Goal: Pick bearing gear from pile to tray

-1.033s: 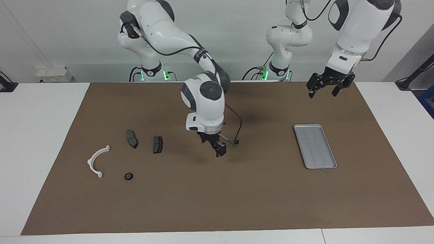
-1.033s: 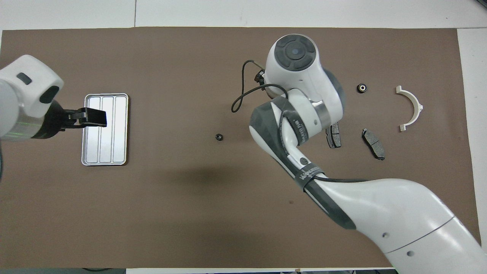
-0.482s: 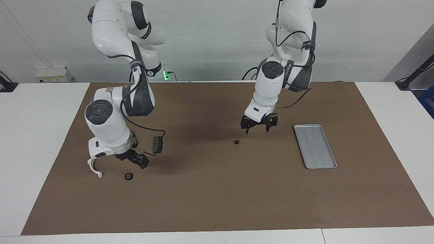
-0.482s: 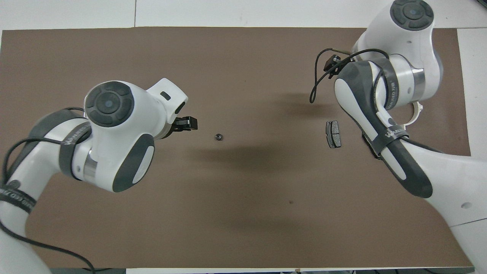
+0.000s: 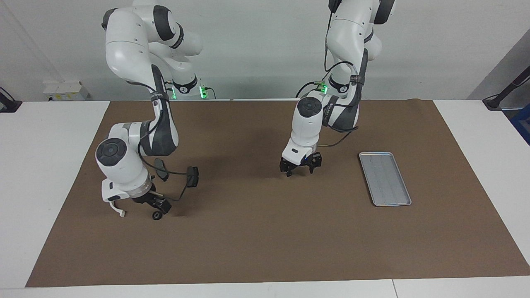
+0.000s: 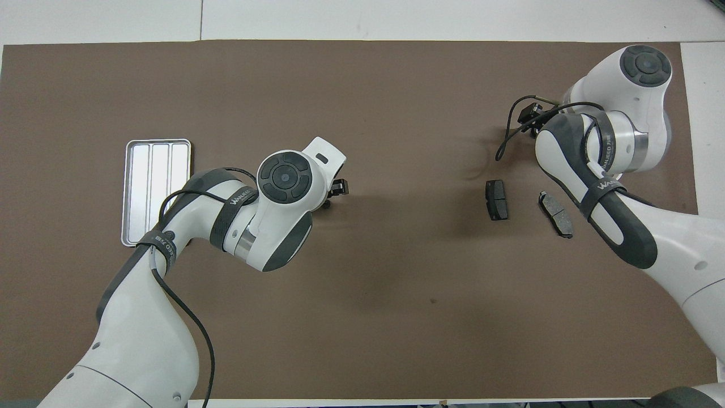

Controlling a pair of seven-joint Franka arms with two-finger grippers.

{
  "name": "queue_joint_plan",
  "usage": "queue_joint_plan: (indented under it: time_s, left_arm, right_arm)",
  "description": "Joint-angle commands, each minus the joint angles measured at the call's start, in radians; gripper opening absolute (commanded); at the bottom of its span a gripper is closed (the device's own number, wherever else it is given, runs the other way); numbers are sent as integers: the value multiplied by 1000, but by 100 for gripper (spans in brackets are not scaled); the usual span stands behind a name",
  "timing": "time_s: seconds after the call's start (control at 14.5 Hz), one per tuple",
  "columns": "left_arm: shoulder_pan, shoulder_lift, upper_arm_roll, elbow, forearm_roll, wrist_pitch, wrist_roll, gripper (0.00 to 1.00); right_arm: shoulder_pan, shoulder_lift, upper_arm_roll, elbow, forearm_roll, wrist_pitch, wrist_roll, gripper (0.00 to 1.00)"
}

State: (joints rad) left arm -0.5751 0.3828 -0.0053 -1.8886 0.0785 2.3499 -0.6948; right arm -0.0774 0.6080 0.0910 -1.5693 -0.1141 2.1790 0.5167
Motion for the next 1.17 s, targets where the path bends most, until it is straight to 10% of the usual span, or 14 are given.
queue_joint_plan:
  time_s: [0.0, 0.76, 0.9, 1.03, 1.1]
  left_arm:
    - [-31, 11, 13, 13, 15, 14, -37, 100]
    - [-38, 7, 10, -63, -2, 100, -38, 98]
    - [-38, 7, 10, -61, -2, 100, -38, 73]
    - [-37, 7, 10, -61, -2, 101, -37, 7]
    - [-37, 7, 10, -60, 0, 101, -37, 0]
  right_arm:
    - [-18, -5, 13, -14, -22, 19, -9, 100]
    - [-18, 16, 13, -17, -22, 62, -10, 81]
    - [-18, 15, 13, -15, -22, 61, -12, 55]
    - [-25, 15, 13, -15, -22, 56, -30, 25]
    - [-27, 15, 15, -15, -22, 53, -52, 9]
